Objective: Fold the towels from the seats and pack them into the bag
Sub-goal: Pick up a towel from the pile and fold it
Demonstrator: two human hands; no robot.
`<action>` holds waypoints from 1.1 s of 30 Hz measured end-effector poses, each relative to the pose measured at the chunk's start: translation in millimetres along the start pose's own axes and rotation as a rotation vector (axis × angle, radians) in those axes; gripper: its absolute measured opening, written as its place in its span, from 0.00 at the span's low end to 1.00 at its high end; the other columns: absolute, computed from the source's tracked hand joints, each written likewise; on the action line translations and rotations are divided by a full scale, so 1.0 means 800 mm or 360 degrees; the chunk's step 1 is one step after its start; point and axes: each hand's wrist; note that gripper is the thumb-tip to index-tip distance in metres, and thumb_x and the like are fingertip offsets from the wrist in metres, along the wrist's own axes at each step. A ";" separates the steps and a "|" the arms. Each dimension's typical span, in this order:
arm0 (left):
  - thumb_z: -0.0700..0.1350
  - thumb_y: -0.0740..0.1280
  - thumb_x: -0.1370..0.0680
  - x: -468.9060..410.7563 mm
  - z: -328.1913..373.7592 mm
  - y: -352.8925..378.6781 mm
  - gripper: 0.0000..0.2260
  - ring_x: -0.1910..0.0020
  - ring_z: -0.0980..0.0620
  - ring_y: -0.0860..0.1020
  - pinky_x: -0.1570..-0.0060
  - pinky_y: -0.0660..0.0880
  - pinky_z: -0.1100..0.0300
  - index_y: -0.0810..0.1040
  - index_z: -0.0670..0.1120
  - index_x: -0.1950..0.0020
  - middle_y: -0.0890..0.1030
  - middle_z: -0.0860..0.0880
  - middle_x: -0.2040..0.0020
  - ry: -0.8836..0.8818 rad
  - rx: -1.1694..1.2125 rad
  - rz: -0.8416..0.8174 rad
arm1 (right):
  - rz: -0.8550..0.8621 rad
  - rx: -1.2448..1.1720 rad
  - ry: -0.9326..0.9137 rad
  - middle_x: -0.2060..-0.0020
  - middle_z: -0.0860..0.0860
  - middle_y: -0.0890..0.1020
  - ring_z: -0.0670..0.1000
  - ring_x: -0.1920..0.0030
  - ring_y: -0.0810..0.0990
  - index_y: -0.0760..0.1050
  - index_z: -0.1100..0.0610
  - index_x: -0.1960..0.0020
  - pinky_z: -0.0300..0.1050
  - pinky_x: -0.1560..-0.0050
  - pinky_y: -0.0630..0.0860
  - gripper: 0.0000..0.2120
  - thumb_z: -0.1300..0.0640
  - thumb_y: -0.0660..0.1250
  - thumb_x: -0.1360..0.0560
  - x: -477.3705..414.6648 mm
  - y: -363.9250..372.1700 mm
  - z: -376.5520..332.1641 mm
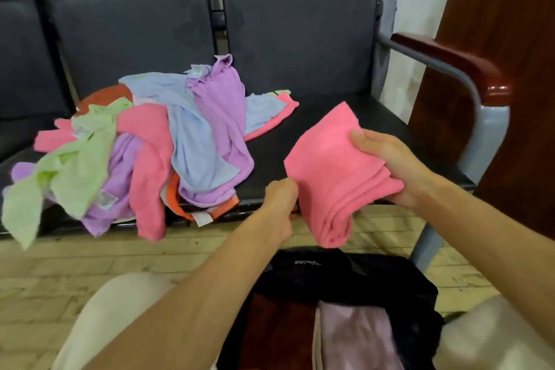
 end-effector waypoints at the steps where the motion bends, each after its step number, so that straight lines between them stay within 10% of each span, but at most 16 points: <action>1: 0.42 0.61 0.23 0.009 -0.003 0.000 0.11 0.58 0.46 0.76 0.61 0.74 0.57 0.76 0.40 0.44 0.78 0.43 0.53 -0.0029 0.0060 -0.0094 | -0.0062 -0.0105 0.0028 0.51 0.59 0.83 0.57 0.52 0.83 0.76 0.63 0.40 0.47 0.55 0.82 0.15 0.53 0.63 0.21 0.007 0.003 0.001; 7: 0.48 0.62 0.20 0.050 -0.038 -0.014 0.13 0.55 0.45 0.81 0.49 0.77 0.51 0.82 0.42 0.52 0.84 0.43 0.53 -0.0240 0.0513 -0.0726 | -0.0140 -0.0380 0.0172 0.68 0.54 0.81 0.52 0.69 0.81 0.78 0.61 0.58 0.42 0.71 0.77 0.14 0.53 0.61 0.21 0.054 0.006 0.020; 15: 0.43 0.64 0.22 0.040 -0.118 -0.016 0.08 0.56 0.52 0.79 0.56 0.76 0.56 0.75 0.48 0.44 0.82 0.46 0.48 0.0334 -0.0396 -0.0345 | 0.0163 0.0646 0.0421 0.45 0.53 0.80 0.52 0.44 0.78 0.72 0.54 0.42 0.50 0.40 0.75 0.09 0.55 0.55 0.16 0.093 -0.065 0.126; 19: 0.50 0.59 0.19 0.011 -0.174 0.003 0.12 0.48 0.46 0.79 0.45 0.76 0.47 0.72 0.49 0.38 0.79 0.46 0.44 0.0294 -0.0777 -0.0288 | 0.0299 0.1248 0.0401 0.50 0.52 0.74 0.53 0.48 0.74 0.68 0.60 0.38 0.41 0.52 0.66 0.11 0.56 0.55 0.16 0.094 -0.088 0.187; 25: 0.53 0.55 0.18 -0.033 -0.256 0.033 0.20 0.37 0.44 0.73 0.40 0.72 0.53 0.63 0.49 0.26 0.73 0.44 0.33 0.0092 -0.1127 -0.0205 | 0.0191 0.1609 0.0595 0.62 0.53 0.73 0.62 0.53 0.76 0.63 0.61 0.44 0.53 0.56 0.70 0.06 0.58 0.55 0.18 0.094 -0.123 0.280; 33: 0.52 0.52 0.17 -0.082 -0.351 0.049 0.23 0.32 0.38 0.69 0.35 0.67 0.51 0.58 0.44 0.24 0.68 0.38 0.29 -0.0160 -0.1491 -0.0352 | 0.0112 0.1683 0.0976 0.44 0.61 0.76 0.66 0.44 0.77 0.59 0.58 0.35 0.55 0.47 0.71 0.14 0.55 0.54 0.19 0.102 -0.141 0.375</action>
Point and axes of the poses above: each hand's wrist, its own x-axis away from the middle knuckle, its own y-axis out of the palm, z = x × y
